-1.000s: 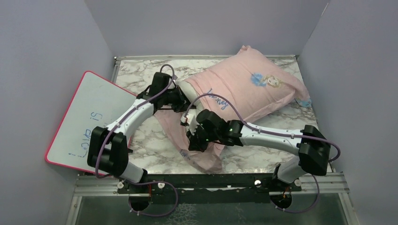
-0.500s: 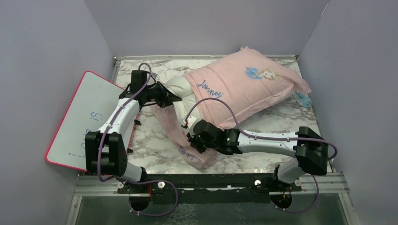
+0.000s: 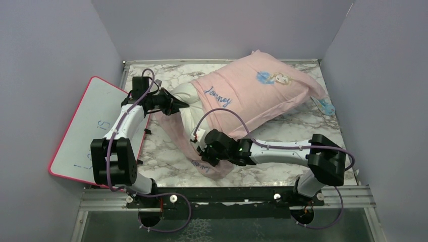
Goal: Remove the pillowcase from the pillow
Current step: Remove the pillow from the pillowcase.
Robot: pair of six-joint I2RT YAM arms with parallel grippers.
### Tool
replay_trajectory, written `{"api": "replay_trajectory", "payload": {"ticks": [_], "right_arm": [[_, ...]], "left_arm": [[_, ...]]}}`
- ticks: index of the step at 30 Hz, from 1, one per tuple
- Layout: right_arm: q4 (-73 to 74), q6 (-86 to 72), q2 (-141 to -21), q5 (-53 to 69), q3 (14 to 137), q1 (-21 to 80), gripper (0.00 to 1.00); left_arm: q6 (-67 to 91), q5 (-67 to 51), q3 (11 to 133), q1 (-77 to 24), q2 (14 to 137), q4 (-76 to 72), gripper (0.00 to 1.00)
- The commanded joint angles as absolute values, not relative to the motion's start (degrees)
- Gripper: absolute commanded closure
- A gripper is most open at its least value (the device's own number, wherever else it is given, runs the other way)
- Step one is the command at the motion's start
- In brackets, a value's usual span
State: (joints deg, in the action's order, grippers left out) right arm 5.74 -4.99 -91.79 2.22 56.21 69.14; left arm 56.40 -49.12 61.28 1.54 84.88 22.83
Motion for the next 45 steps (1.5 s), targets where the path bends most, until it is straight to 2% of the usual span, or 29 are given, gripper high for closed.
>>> {"api": "replay_trajectory", "payload": {"ticks": [1, 4, 9, 13, 15, 18, 20, 25, 29, 30, 33, 34, 38, 39, 40, 43, 45], "right_arm": [[25.28, -12.17, -96.12, 2.04, 53.96, 72.55, 0.99], [25.52, -12.62, -98.03, -0.62, 54.70, 72.42, 0.99], [30.14, -23.12, -101.67, -19.88, 56.97, 72.34, 0.99], [25.74, -21.70, -97.22, -18.61, 57.88, 72.25, 0.99], [22.73, -20.41, -91.87, -14.76, 57.94, 72.25, 0.90], [19.83, -19.14, -84.42, -9.45, 58.20, 72.25, 0.60], [19.70, -18.10, -80.38, -7.81, 58.93, 72.25, 0.47], [22.46, -17.03, -71.79, -11.88, 60.91, 72.25, 0.32], [29.71, -26.38, -69.95, -31.06, 59.62, 71.62, 0.14], [31.79, -28.68, -70.21, -31.72, 59.54, 70.73, 0.12], [30.86, -30.17, -70.37, -23.38, 57.94, 68.49, 0.12], [28.71, -30.30, -70.22, -19.85, 56.94, 68.39, 0.12], [19.41, -34.12, -72.07, -9.40, 54.66, 66.96, 0.12], [19.41, -36.31, -73.93, -8.38, 55.69, 65.94, 0.12], [18.99, -37.40, -75.91, -6.23, 56.93, 64.60, 0.13], [16.72, -37.86, -82.06, -1.13, 59.65, 62.24, 0.19], [14.27, -38.45, -84.98, -1.48, 59.62, 61.40, 0.24]], "left_arm": [[58.26, -44.11, 67.98, 5.83, 84.88, 4.66, 1.00], [58.49, -45.04, 67.62, 6.80, 84.76, 4.61, 1.00], [56.23, -47.76, 70.49, 7.73, 85.12, 6.83, 1.00], [51.71, -46.18, 67.62, 7.73, 82.57, 11.31, 1.00], [48.85, -44.84, 63.58, 7.73, 80.85, 14.09, 1.00], [47.70, -44.05, 57.18, 7.73, 77.51, 14.54, 1.00], [47.28, -44.16, 54.00, 7.73, 76.17, 14.53, 1.00], [47.11, -44.71, 51.04, 7.65, 74.31, 14.51, 1.00], [47.11, -45.19, 50.73, 7.64, 73.55, 14.58, 1.00], [47.11, -45.33, 50.78, 7.65, 73.34, 14.59, 1.00], [47.00, -45.77, 50.63, 7.65, 72.75, 14.67, 1.00], [46.22, -46.19, 50.56, 7.60, 72.58, 14.61, 0.96], [44.04, -47.79, 49.41, 7.21, 71.72, 14.59, 0.56], [43.84, -47.92, 48.75, 7.13, 71.33, 14.89, 0.42], [43.64, -47.84, 48.08, 7.12, 70.96, 15.37, 0.36], [42.67, -47.34, 46.02, 7.12, 69.57, 17.11, 0.25], [42.10, -46.97, 44.30, 7.12, 68.08, 18.37, 0.22]]}}
